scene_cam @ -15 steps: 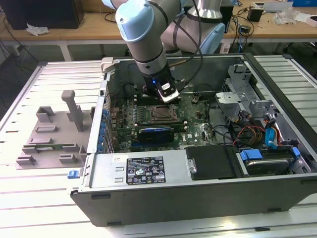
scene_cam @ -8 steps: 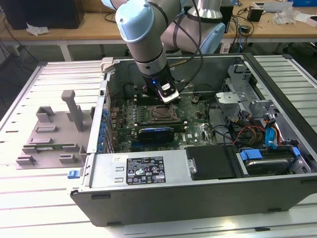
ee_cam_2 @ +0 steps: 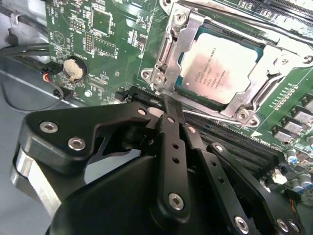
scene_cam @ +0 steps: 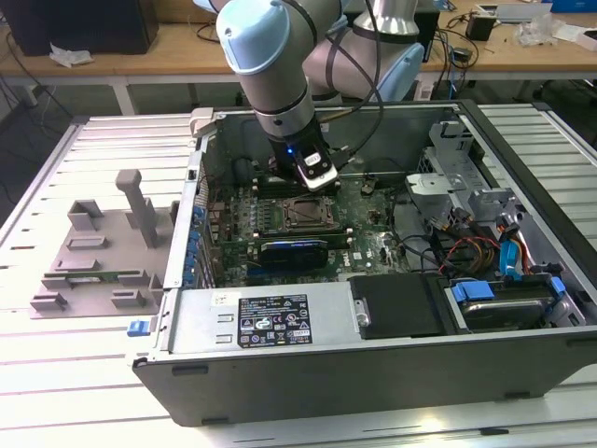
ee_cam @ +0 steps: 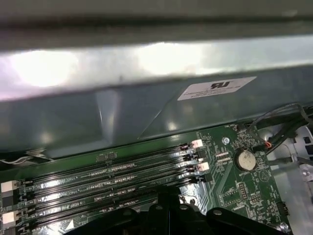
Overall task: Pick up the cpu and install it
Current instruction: 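Install the first cpu locking lever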
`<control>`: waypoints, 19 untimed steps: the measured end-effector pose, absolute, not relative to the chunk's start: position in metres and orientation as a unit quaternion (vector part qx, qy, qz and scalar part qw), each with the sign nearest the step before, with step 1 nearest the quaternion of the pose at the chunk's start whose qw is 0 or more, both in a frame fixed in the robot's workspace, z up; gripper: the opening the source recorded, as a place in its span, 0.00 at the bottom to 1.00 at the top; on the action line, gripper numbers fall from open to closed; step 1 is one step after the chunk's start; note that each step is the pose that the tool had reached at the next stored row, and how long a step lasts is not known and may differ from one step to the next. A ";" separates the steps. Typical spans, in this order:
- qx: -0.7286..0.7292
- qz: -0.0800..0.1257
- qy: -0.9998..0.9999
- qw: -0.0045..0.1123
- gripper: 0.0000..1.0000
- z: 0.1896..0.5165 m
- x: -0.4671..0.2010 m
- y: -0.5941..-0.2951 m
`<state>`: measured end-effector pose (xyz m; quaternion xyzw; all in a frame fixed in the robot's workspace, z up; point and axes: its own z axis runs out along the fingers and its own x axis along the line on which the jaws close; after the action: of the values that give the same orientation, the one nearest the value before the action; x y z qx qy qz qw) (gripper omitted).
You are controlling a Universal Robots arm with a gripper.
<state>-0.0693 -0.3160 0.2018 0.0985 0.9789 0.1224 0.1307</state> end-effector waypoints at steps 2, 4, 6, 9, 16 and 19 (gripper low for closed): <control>0.098 0.122 0.979 0.131 0.11 0.204 -0.069 -0.316; 0.098 0.122 0.979 0.131 0.11 0.209 -0.070 -0.316; 0.098 0.123 0.979 0.131 0.11 0.209 -0.073 -0.316; 0.099 0.122 0.979 0.132 0.11 0.209 -0.082 -0.316; 0.102 0.122 0.978 0.133 0.11 0.206 -0.083 -0.309; 0.103 0.122 0.978 0.133 0.11 0.204 -0.083 -0.308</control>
<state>-0.0835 -0.3078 0.2045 0.1026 0.9782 0.1224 0.1331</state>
